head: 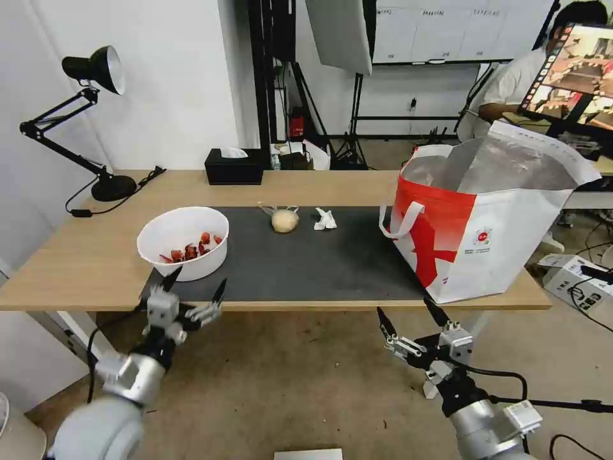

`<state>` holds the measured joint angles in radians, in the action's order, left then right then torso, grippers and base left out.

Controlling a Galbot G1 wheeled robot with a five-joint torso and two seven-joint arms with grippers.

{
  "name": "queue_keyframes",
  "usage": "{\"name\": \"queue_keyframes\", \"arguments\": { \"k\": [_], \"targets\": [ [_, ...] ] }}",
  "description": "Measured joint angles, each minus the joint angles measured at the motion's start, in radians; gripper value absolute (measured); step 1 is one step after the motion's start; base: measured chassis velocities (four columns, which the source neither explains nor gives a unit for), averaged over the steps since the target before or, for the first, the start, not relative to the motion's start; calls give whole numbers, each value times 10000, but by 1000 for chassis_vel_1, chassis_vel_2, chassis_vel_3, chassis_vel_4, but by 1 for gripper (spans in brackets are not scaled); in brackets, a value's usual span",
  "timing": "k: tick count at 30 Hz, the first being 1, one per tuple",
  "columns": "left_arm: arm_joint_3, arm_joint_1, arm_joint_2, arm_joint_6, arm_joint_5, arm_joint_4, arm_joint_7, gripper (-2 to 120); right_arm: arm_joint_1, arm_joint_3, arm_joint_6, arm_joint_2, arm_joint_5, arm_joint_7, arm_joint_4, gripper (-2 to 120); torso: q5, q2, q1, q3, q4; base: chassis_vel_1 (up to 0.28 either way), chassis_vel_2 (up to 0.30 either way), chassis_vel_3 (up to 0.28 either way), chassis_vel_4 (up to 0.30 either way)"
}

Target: Pick up the trash from the table and place it into the takeout bag.

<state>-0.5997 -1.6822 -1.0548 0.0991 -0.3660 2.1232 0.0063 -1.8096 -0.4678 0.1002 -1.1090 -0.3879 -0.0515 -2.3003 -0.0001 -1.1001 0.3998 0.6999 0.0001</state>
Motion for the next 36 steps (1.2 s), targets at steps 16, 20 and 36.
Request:
{"name": "queue_keyframes", "arguments": {
  "k": [16,20,36],
  "targets": [
    [-36,-197,-190,-308,-209,-133,255,100,268,196,449,-145,-8,146,1152,100,1,1,3,1,-2,0,0,0,0],
    [-36,-212,-324,-314,-223,-131,254,100,272,217,448,-129,-10,150,1152,100,1,1,2,0,-2,0,0,0,0],
    [7,-157,-490,-156,-335,-378,215,100,278,374,415,-185,30,198,1201,100,1,1,2,1,-1,0,0,0,0]
  ]
}}
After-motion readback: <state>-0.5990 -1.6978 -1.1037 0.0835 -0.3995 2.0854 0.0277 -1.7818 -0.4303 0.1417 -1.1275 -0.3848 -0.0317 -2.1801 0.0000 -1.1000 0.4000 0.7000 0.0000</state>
